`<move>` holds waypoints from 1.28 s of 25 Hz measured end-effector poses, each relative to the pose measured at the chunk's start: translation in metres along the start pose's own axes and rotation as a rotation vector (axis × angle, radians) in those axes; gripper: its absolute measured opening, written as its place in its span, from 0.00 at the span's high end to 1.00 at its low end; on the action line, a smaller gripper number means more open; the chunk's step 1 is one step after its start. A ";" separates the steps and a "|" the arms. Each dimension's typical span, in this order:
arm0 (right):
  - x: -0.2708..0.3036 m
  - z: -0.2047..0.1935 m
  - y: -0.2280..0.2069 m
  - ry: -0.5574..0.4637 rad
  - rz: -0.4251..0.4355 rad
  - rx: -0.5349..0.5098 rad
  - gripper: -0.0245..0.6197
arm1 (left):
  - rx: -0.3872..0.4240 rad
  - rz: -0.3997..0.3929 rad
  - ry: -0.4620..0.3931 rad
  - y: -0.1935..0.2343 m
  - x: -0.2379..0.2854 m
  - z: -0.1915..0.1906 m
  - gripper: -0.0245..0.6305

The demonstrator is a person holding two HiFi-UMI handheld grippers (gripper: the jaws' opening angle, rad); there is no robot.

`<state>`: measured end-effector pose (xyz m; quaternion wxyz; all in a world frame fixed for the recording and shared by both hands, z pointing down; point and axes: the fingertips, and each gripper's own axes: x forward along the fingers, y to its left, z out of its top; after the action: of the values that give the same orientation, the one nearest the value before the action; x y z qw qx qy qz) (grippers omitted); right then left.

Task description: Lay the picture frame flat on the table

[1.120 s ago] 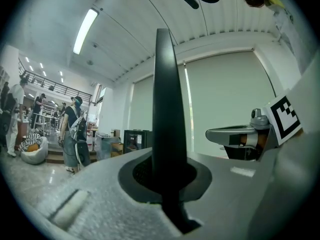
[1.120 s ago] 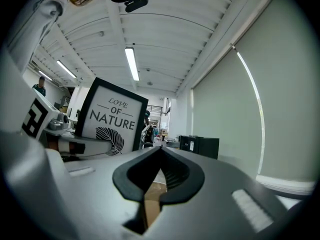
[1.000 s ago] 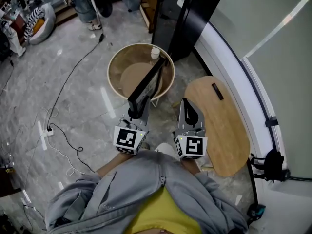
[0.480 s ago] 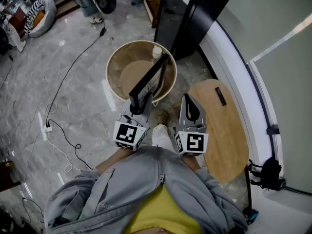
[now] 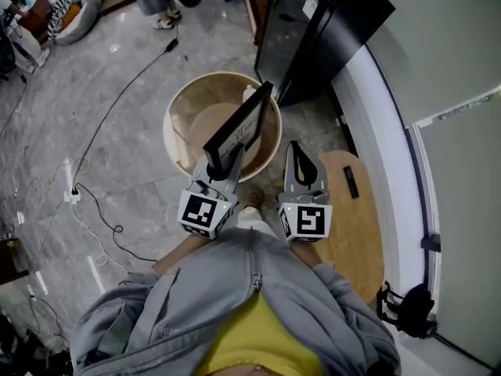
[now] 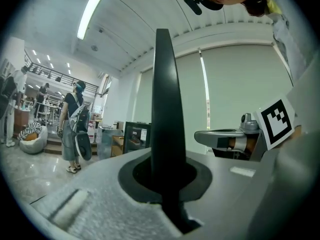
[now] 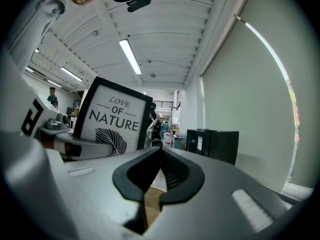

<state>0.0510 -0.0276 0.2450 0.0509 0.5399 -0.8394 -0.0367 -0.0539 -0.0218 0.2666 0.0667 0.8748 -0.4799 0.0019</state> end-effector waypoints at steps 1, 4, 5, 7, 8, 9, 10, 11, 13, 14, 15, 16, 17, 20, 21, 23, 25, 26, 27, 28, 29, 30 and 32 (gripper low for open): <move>0.010 -0.002 -0.010 0.004 0.012 -0.001 0.96 | -0.005 0.007 0.000 0.001 0.014 -0.001 0.95; 0.036 -0.014 -0.037 0.022 0.055 -0.001 0.96 | -0.013 0.031 0.010 0.004 0.051 -0.006 0.95; 0.044 -0.018 -0.045 0.027 0.069 -0.001 0.96 | -0.016 0.042 0.016 0.005 0.063 -0.008 0.95; 0.060 -0.026 -0.059 0.035 0.091 -0.001 0.96 | -0.027 0.055 0.019 0.007 0.083 -0.013 0.95; 0.066 -0.030 -0.065 0.041 0.099 0.001 0.96 | -0.033 0.056 0.016 0.007 0.091 -0.015 0.95; 0.072 -0.035 -0.069 0.047 0.107 0.004 0.96 | -0.038 0.056 0.017 0.008 0.098 -0.019 0.95; 0.076 -0.040 -0.072 0.053 0.113 0.009 0.96 | -0.042 0.055 0.024 0.008 0.104 -0.022 0.95; 0.080 -0.045 -0.074 0.059 0.119 0.014 0.96 | -0.046 0.054 0.035 0.008 0.110 -0.026 0.95; 0.085 -0.054 -0.077 0.069 0.131 0.023 0.96 | -0.049 0.045 0.053 0.007 0.117 -0.032 0.95; 0.085 -0.057 -0.078 0.072 0.137 0.027 0.96 | -0.049 0.037 0.062 0.005 0.120 -0.036 0.95; 0.086 -0.060 -0.079 0.077 0.141 0.032 0.96 | -0.047 0.028 0.070 0.003 0.123 -0.039 0.95; 0.087 -0.063 -0.081 0.082 0.143 0.037 0.96 | -0.046 0.017 0.075 0.000 0.126 -0.042 0.95; 0.088 -0.066 -0.084 0.086 0.144 0.044 0.96 | -0.045 0.008 0.079 -0.002 0.130 -0.045 0.95; 0.090 -0.074 -0.091 0.094 0.143 0.063 0.96 | -0.055 -0.017 0.105 -0.009 0.140 -0.055 0.95; 0.090 -0.077 -0.093 0.098 0.144 0.070 0.96 | -0.058 -0.027 0.113 -0.011 0.141 -0.057 0.95; 0.090 -0.082 -0.094 0.106 0.146 0.084 0.96 | -0.060 -0.046 0.127 -0.014 0.144 -0.062 0.95; 0.092 -0.090 -0.097 0.113 0.147 0.095 0.96 | -0.058 -0.062 0.138 -0.013 0.149 -0.067 0.95; 0.094 -0.094 -0.099 0.115 0.149 0.099 0.96 | -0.062 -0.069 0.144 -0.013 0.152 -0.071 0.95; 0.095 -0.098 -0.101 0.118 0.153 0.104 0.96 | -0.067 -0.077 0.147 -0.012 0.154 -0.074 0.95; 0.097 -0.103 -0.101 0.123 0.159 0.109 0.96 | -0.072 -0.086 0.148 -0.011 0.156 -0.077 0.95; 0.099 -0.108 -0.102 0.133 0.165 0.113 0.96 | -0.077 -0.098 0.147 -0.009 0.159 -0.080 0.95; 0.102 -0.114 -0.101 0.147 0.173 0.118 0.96 | -0.082 -0.111 0.144 -0.007 0.161 -0.083 0.95; 0.108 -0.129 -0.099 0.181 0.189 0.130 0.91 | -0.085 -0.134 0.140 0.001 0.165 -0.092 0.95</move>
<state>0.1118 -0.1681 0.3660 0.0944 0.4617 -0.8791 0.0713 0.0396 -0.1498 0.3687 0.1371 0.8990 -0.4142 0.0380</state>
